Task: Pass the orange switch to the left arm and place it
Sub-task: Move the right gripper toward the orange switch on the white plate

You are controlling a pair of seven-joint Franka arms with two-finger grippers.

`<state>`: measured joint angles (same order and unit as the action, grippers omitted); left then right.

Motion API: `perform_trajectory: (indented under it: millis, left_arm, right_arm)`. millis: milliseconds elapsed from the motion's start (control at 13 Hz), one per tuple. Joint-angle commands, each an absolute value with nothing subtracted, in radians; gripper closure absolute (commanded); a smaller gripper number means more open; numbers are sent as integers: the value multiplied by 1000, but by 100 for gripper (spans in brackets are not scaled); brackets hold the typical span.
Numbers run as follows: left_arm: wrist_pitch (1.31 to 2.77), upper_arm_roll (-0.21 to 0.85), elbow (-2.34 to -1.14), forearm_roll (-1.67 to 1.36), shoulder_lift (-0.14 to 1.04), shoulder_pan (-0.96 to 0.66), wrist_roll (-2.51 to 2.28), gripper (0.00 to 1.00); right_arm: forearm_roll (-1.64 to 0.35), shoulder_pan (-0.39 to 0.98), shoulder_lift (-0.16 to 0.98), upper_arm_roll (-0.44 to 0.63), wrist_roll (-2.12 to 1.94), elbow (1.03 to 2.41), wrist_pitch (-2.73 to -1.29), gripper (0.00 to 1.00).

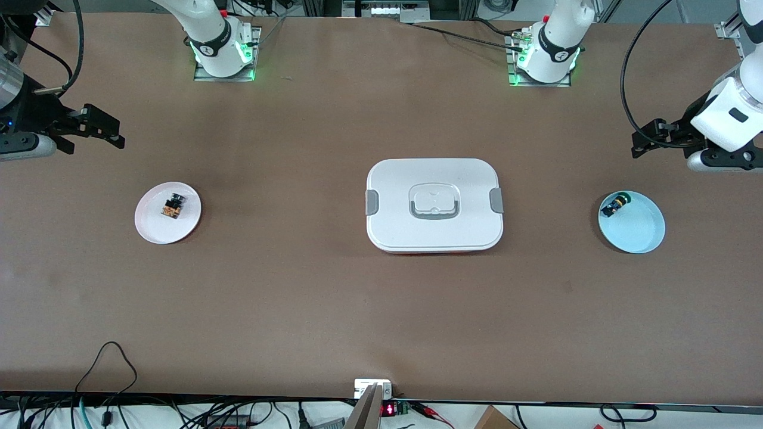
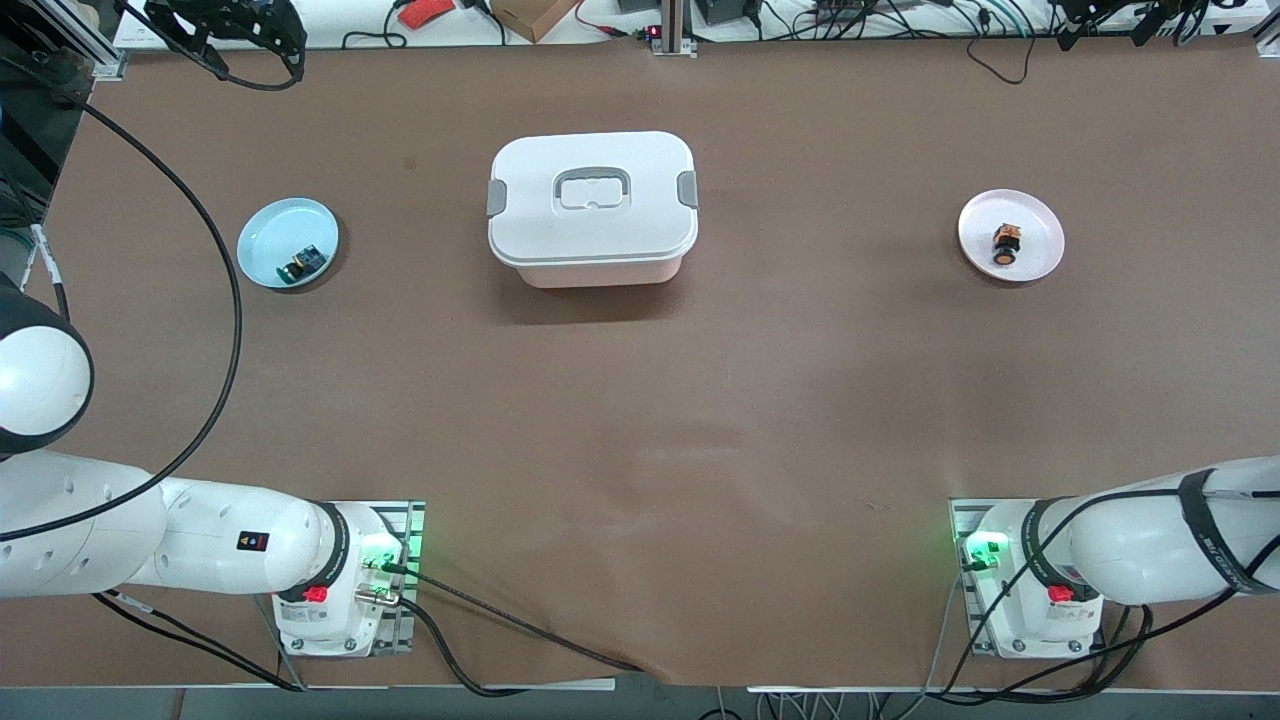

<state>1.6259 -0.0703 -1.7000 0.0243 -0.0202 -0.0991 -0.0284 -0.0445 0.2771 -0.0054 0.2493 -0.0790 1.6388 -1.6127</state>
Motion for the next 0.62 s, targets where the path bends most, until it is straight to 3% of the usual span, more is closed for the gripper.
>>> perform_trajectory:
  millis: [0, 538]
  left_arm:
    - [1601, -78, -1674, 32, -15, -109, -35, 0]
    - [1601, -78, -1674, 32, -15, -109, -35, 0]
  right_arm:
    - [-51, 276, 3, 249, -68, 1615, -1589, 0]
    - [-3, 230, 32, 252, -46, 1706, -1626, 0]
